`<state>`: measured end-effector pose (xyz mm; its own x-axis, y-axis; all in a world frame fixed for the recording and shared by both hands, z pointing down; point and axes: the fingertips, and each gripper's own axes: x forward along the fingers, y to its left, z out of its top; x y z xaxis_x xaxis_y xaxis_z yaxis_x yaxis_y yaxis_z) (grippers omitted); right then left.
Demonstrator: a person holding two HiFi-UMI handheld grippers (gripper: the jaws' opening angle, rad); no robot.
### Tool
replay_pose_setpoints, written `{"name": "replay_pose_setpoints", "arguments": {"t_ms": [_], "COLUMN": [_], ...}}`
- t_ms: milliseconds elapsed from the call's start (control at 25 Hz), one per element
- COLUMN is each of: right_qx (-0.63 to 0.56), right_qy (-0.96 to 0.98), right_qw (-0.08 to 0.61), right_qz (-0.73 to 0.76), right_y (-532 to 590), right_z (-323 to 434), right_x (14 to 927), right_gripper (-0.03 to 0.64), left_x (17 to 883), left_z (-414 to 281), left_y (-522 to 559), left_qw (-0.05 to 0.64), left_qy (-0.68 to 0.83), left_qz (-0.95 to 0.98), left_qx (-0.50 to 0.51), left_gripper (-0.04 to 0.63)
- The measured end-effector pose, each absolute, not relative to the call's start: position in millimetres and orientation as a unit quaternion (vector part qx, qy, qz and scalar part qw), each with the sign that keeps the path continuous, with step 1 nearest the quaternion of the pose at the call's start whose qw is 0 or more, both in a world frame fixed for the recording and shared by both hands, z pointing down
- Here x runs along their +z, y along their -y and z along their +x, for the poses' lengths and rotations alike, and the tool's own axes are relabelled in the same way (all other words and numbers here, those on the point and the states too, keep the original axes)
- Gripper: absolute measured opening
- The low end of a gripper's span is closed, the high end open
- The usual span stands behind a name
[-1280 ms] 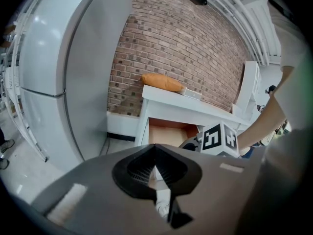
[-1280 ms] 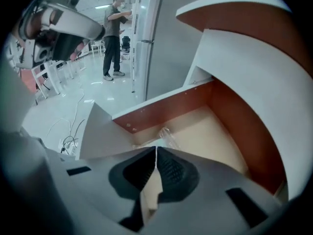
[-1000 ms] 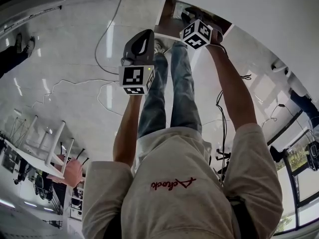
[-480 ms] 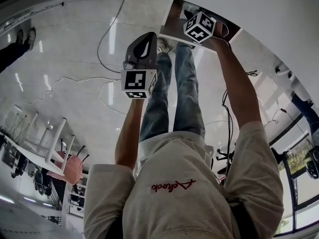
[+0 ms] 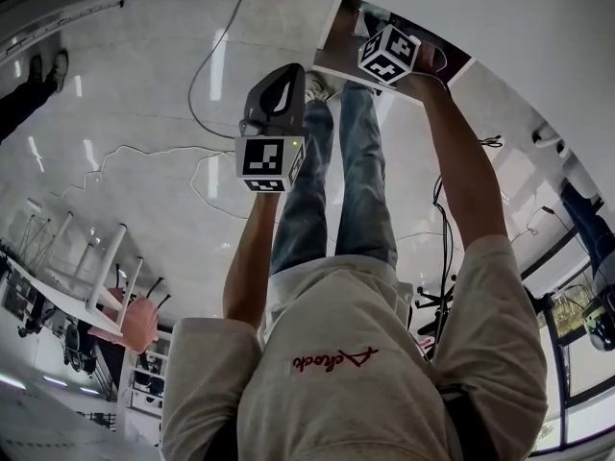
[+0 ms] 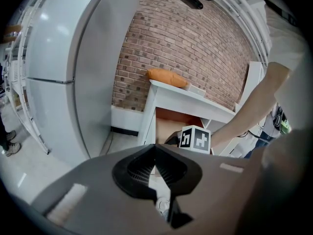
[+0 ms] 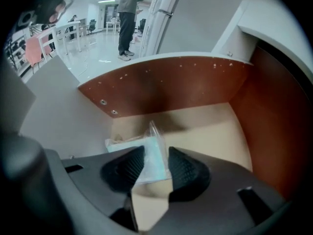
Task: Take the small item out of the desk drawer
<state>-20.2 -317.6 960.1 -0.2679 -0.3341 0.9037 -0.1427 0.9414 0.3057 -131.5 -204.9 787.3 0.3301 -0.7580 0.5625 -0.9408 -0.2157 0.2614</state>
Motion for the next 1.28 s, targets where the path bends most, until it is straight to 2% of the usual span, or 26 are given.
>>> {"name": "replay_pose_setpoints", "arguments": {"t_ms": [40, 80, 360, 640, 1280], "right_qx": [-0.087, -0.09, -0.062, -0.057, -0.027], "right_qy": [0.79, 0.788, 0.789, 0.795, 0.822], "right_qw": [0.589, 0.591, 0.59, 0.58, 0.505], "right_qz": [0.15, 0.15, 0.158, 0.169, 0.26], "right_y": [314.0, 309.9, 302.9, 304.1, 283.6], "right_z": [-20.0, -19.4, -15.2, -16.9, -16.8], "right_x": [961.1, 962.5, 962.7, 948.2, 851.0], "right_gripper": [0.137, 0.107, 0.03, 0.02, 0.018], "left_x": [787.5, 787.6, 786.2, 781.1, 732.2], "left_z": [-132.3, -133.1, -137.9, -136.1, -137.1], "left_y": [204.0, 202.9, 203.8, 206.5, 212.9], "left_qw": [0.287, 0.287, 0.286, 0.285, 0.262], "left_qy": [0.557, 0.557, 0.561, 0.56, 0.562], "left_qz": [0.763, 0.763, 0.76, 0.762, 0.773], "left_qx": [0.159, 0.159, 0.16, 0.154, 0.136], "left_gripper": [0.009, 0.009, 0.009, 0.009, 0.009]}}
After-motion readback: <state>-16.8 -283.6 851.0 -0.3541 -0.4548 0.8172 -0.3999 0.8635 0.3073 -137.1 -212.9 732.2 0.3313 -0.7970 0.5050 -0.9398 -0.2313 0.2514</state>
